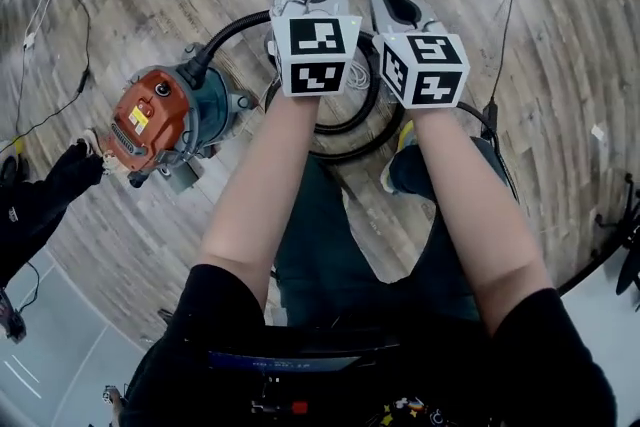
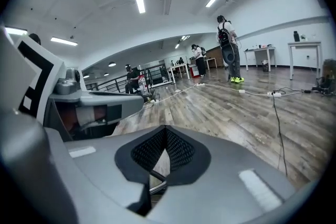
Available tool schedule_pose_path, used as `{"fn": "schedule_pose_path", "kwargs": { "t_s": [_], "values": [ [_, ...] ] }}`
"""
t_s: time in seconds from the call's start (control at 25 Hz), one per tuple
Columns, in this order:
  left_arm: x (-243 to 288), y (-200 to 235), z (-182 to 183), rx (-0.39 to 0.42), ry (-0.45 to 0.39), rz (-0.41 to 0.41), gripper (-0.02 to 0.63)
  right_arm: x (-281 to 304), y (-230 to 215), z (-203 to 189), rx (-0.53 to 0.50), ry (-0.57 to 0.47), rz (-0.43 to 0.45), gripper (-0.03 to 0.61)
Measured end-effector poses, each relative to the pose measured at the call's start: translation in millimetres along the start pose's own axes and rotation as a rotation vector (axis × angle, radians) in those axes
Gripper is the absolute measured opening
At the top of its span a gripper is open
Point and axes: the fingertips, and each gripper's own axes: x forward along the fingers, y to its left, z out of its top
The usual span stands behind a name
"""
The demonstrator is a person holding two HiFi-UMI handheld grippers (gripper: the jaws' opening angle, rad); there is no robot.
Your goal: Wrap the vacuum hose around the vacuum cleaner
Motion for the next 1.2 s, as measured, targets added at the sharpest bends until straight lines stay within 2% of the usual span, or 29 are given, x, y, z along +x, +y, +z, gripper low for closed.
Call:
{"fn": "schedule_pose_path", "kwargs": {
  "t_s": [0.2,0.32,0.44,0.6,0.8,0.96,1.2],
  "values": [
    [-80,2,145,0.006,-0.079,0.011,0.006,-86,41,148,-0.073,-0.108,0.048,0.021],
    [-135,2,218,-0.009,-0.096,0.0,0.007,-145,78,227,-0.114,-0.164,0.091,0.021],
    [-204,-8,278,-0.019,-0.117,-0.005,0.006,-212,125,291,-0.142,-0.224,0.145,0.021],
    [-286,-13,351,-0.037,-0.218,0.054,0.008,-280,172,352,-0.19,-0.328,0.211,0.021],
    [-341,-14,384,-0.078,-0.293,0.121,0.006,-337,193,377,-0.209,-0.377,0.208,0.018],
    [-352,-7,397,-0.079,-0.327,0.185,0.006,-344,194,383,-0.25,-0.377,0.217,0.018],
    [-356,-9,398,-0.068,-0.333,0.198,0.008,-337,201,390,-0.264,-0.393,0.205,0.018]
  ]
}}
